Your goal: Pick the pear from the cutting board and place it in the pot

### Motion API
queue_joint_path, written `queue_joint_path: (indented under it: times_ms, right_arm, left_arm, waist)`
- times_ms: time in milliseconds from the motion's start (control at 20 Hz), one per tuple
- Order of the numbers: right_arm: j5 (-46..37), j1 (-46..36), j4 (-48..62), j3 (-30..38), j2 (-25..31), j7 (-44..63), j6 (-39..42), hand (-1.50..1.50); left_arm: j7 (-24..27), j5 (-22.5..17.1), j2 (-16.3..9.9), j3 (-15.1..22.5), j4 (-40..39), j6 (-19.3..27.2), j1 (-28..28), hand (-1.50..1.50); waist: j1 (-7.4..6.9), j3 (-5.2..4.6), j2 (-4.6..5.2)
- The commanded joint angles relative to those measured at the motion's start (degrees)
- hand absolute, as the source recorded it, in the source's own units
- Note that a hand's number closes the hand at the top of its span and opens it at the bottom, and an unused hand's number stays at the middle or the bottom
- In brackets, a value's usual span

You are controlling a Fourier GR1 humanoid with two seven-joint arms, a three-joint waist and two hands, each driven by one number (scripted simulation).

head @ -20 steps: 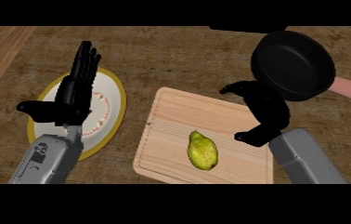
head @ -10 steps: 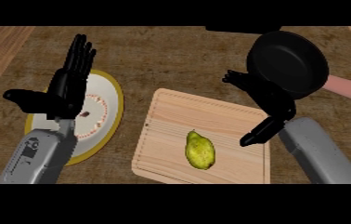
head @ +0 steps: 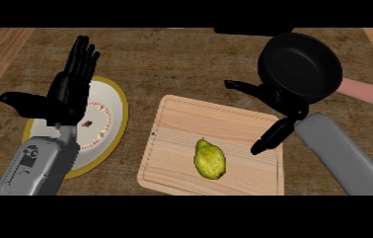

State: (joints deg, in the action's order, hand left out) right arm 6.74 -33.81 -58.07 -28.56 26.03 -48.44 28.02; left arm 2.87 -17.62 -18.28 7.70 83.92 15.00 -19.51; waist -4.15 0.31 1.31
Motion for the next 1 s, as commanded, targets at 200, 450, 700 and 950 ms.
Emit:
queue_joint_path:
  times_ms: [200, 450, 700, 950]
  right_arm:
    - [-6.61, -4.93, 8.40, -7.97, -3.20, -12.03, 6.49, -1.50]
    - [-9.51, -4.61, 12.13, -12.78, -5.32, -16.37, 3.43, -1.50]
    - [-9.57, -4.74, 14.22, -14.26, -7.30, -19.31, 0.82, -1.50]
    - [-8.27, -3.77, 12.95, -14.98, -7.46, -21.21, -0.59, -1.50]
  left_arm:
    - [-1.56, 0.15, -0.91, -0.65, 2.40, -0.08, 1.59, 0.00]
    - [-0.89, -0.50, 0.13, -1.37, 0.61, -0.61, 1.24, 0.00]
    - [-2.44, -0.07, -0.74, -2.14, 1.15, -0.53, 0.47, 0.00]
    - [-1.21, -0.59, -1.12, -3.36, 1.82, -1.47, 3.03, 0.00]
  waist:
    - [0.59, -0.15, -0.62]
    - [0.91, -0.14, -0.30]
    - [1.91, -0.16, -0.56]
    - [2.27, -0.20, -0.82]
